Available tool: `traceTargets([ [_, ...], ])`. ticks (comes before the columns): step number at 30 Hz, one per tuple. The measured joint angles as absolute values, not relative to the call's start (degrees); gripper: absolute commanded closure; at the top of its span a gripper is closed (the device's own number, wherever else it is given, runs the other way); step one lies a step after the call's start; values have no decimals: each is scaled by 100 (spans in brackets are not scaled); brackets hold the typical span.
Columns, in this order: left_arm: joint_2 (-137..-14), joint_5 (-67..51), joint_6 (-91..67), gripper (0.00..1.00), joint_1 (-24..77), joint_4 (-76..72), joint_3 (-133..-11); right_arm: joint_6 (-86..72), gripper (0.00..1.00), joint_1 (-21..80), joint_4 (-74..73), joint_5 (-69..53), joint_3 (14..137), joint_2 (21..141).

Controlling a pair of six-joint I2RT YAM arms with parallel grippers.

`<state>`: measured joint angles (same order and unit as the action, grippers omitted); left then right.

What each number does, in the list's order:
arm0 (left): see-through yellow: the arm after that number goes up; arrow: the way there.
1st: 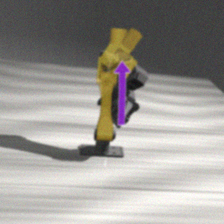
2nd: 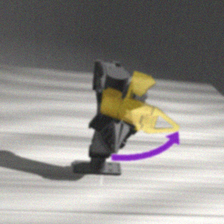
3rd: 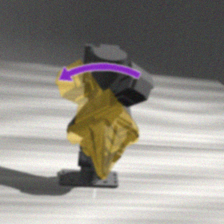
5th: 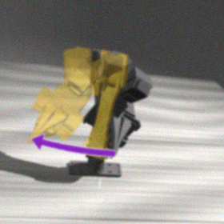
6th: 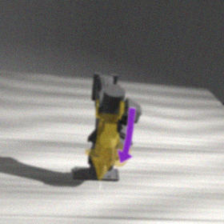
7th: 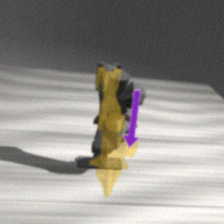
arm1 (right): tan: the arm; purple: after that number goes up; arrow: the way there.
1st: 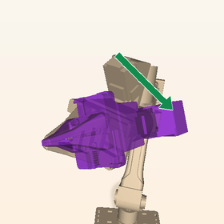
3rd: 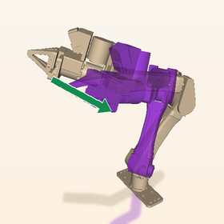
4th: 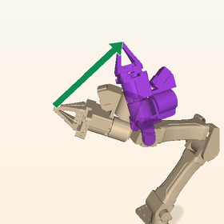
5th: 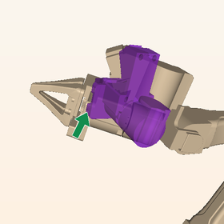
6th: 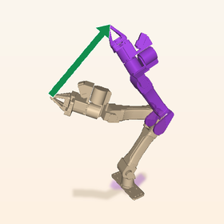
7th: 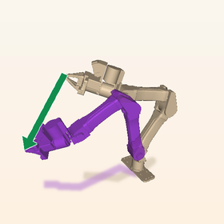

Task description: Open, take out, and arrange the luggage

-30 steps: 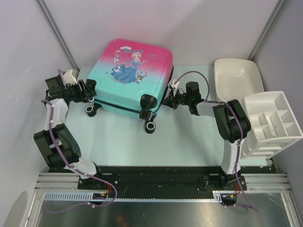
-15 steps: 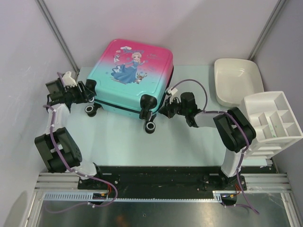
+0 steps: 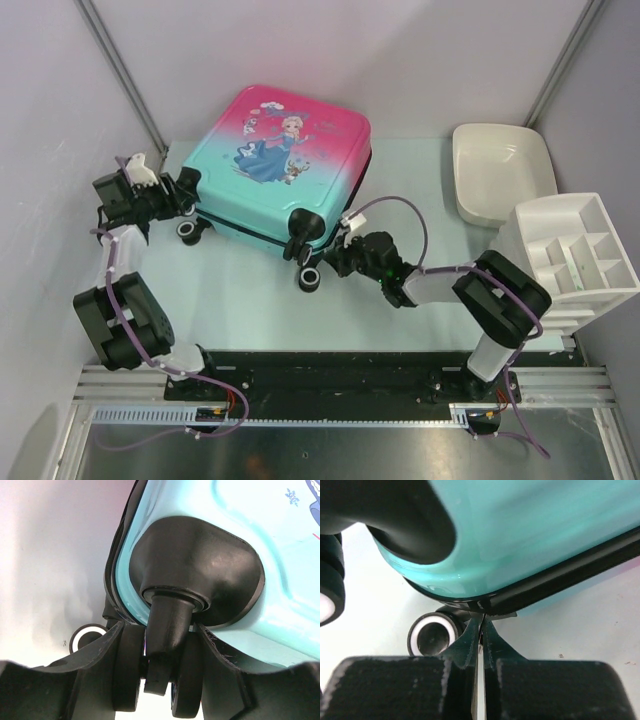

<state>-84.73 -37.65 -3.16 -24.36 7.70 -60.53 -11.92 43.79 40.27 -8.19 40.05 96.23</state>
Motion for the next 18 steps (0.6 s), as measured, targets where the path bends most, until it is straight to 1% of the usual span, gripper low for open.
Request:
traceTargets([
  [2,-8460,-3767,-311,100,-2436,709,-6014,-1199,100,4606,4217,-556,4005,9756],
  [6,-8418,-3767,-311,99,-2438,589,-5924,-1225,100,4633,4416,-414,4132,10031],
  [7,-8399,-3767,-305,92,-2438,558,-5900,-1227,100,4611,4401,-456,4204,10086],
  [8,-8385,-3769,-294,63,-2438,532,-5881,-1223,100,4571,4383,-513,4213,10090],
  [9,-8385,-3780,-274,45,-2438,519,-5878,-1219,100,4525,4379,-602,4219,10090],
  [10,-8388,-3800,-233,30,-2438,526,-5887,-1201,100,4453,4351,-749,4246,10095],
  [11,-8394,-3815,-169,5,-2440,580,-5920,-1190,100,4368,4303,-895,4276,10099],
  [12,-8412,-3798,-115,0,-2438,753,-6003,-1177,100,4259,4248,-1050,4309,10103],
  [18,-8374,-3577,908,0,-2460,2012,-6414,-1057,100,3804,4042,-1942,4410,10106],
])
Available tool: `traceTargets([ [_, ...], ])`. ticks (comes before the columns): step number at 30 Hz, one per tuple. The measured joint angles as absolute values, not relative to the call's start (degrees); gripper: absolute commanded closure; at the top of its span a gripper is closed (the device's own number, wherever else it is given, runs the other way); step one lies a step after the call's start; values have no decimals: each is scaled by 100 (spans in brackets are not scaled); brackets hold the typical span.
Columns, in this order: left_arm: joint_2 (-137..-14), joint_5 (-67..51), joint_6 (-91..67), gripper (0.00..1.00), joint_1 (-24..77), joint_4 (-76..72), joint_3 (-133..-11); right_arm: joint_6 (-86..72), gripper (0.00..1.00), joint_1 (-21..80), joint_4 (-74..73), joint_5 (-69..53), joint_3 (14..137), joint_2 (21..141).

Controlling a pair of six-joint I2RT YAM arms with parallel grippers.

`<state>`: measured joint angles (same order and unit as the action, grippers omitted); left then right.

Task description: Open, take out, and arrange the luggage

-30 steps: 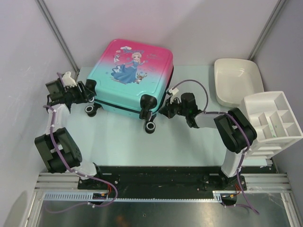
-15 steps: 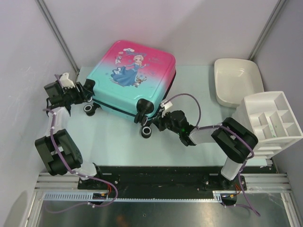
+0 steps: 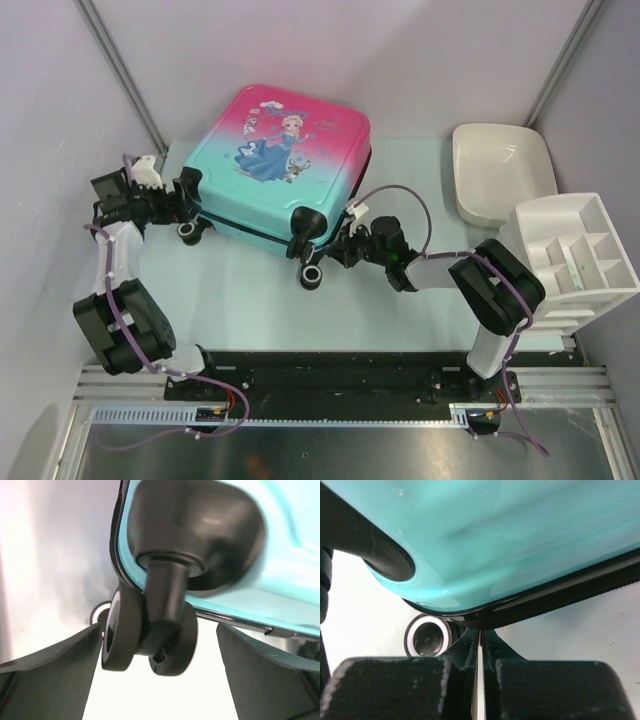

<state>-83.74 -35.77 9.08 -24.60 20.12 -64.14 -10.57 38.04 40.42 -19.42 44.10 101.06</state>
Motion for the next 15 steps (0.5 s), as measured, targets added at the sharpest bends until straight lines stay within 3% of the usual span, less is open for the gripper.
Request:
traceTargets([
  [7,-7227,-3865,3347,0,-2119,2663,-6499,-978,100,3518,3905,-2652,4453,10106],
  [11,-6436,-3741,4799,0,-646,2906,-5968,-950,100,3422,3822,-2915,4480,10106],
  [15,-6696,-3640,5256,0,250,3201,-5916,-921,100,3367,3728,-3046,4508,10095],
])
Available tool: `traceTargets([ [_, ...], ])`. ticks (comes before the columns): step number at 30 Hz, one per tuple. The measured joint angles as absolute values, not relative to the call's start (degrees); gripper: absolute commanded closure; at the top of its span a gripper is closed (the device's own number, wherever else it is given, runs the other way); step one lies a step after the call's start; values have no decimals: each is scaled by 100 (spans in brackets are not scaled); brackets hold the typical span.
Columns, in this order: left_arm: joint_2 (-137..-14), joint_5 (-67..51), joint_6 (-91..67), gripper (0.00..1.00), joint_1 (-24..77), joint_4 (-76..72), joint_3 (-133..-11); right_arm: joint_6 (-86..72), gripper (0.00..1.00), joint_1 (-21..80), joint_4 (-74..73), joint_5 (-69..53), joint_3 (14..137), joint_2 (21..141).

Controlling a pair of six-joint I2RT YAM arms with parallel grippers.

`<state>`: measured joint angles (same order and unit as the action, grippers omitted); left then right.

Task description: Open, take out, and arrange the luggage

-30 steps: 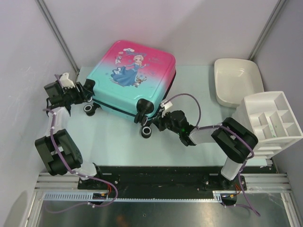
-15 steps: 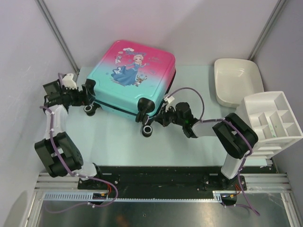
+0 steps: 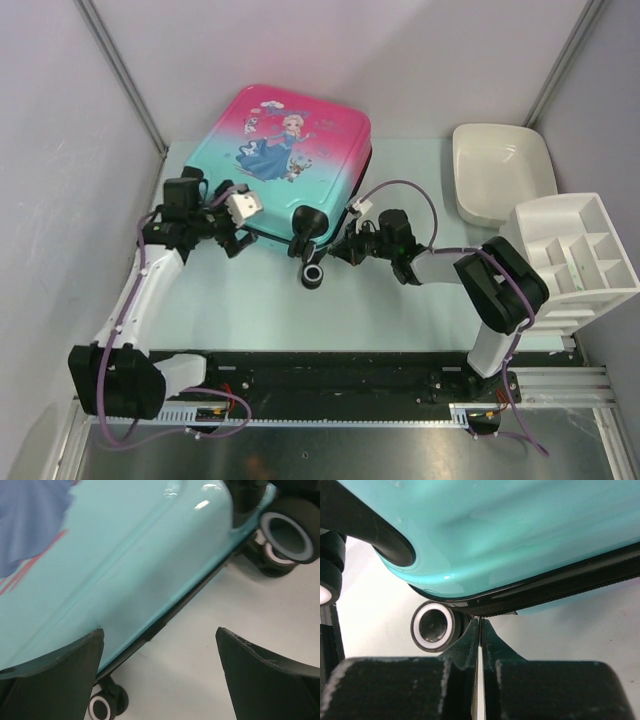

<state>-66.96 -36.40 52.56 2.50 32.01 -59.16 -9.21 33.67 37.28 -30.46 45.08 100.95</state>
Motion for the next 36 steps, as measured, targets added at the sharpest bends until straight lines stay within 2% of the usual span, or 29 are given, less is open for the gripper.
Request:
traceTargets([
  [3,-6890,-3310,5323,1,788,3450,-5916,-932,100,3295,3601,-3028,4530,10049],
  [6,-7242,-2952,5205,7,1435,3527,-5918,-967,100,3277,3389,-2902,4541,9942],
  [13,-7955,-2182,4154,14,2443,3173,-5961,-1197,100,3330,3295,-2364,4414,9736],
  [20,-8265,-2104,2838,15,2738,2786,-6276,-1719,100,3649,3470,-996,4007,9275],
  [26,-8532,-2084,2357,15,2952,2578,-6556,-1984,100,4136,3809,-158,3916,9212],
  [36,-8346,-2480,2016,11,3015,2062,-6316,-2091,100,4132,3889,-67,3894,9225],
])
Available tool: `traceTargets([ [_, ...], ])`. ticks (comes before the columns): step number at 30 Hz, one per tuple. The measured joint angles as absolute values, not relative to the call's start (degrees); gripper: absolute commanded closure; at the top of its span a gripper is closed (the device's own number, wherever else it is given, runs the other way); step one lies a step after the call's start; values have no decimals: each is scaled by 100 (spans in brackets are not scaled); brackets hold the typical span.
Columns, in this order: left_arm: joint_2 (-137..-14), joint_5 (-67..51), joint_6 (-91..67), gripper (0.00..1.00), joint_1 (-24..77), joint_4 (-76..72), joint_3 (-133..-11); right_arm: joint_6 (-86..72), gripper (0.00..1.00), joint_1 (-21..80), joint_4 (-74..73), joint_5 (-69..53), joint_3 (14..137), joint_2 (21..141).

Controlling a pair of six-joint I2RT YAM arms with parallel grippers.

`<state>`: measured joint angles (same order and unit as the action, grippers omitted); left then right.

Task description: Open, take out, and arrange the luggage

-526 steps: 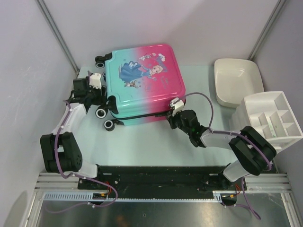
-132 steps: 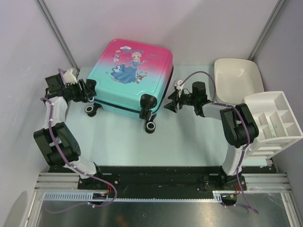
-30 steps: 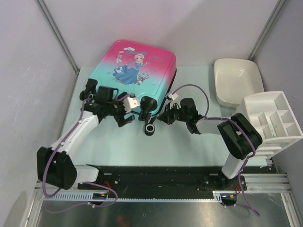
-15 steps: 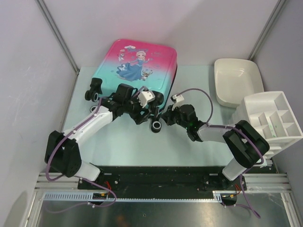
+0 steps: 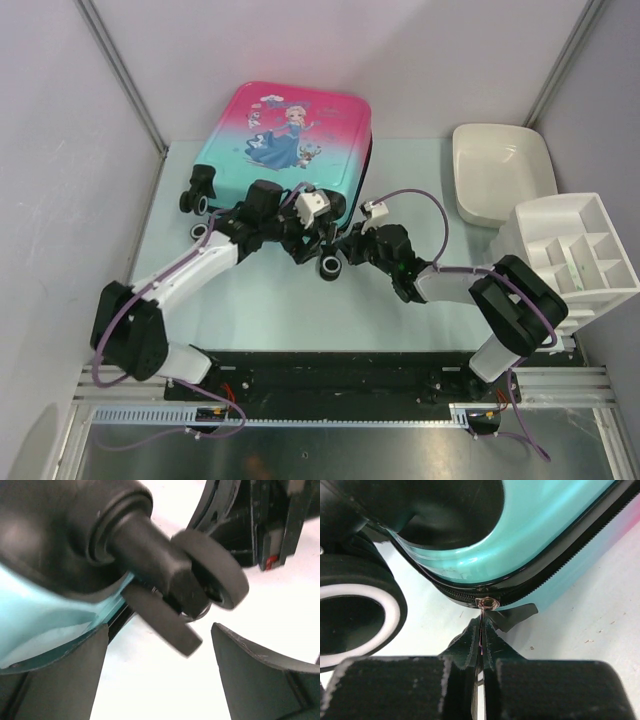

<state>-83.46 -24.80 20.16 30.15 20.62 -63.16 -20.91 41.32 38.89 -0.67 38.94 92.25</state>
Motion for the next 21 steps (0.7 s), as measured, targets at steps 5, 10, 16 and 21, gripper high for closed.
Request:
traceTargets([
  [5,-7367,-2392,2794,20,2696,1769,-5572,-1964,100,4093,3986,-423,3824,9236],
  [10,-7137,-2318,3061,43,2248,1540,-5435,-1940,100,4254,4327,-414,3778,9421],
  [16,-7721,-2281,3052,59,2217,1212,-4943,-1942,100,4550,4615,-115,3760,9561],
  [21,-8121,-2246,3116,64,2425,1066,-4941,-1951,100,4831,4936,134,3763,9710],
])
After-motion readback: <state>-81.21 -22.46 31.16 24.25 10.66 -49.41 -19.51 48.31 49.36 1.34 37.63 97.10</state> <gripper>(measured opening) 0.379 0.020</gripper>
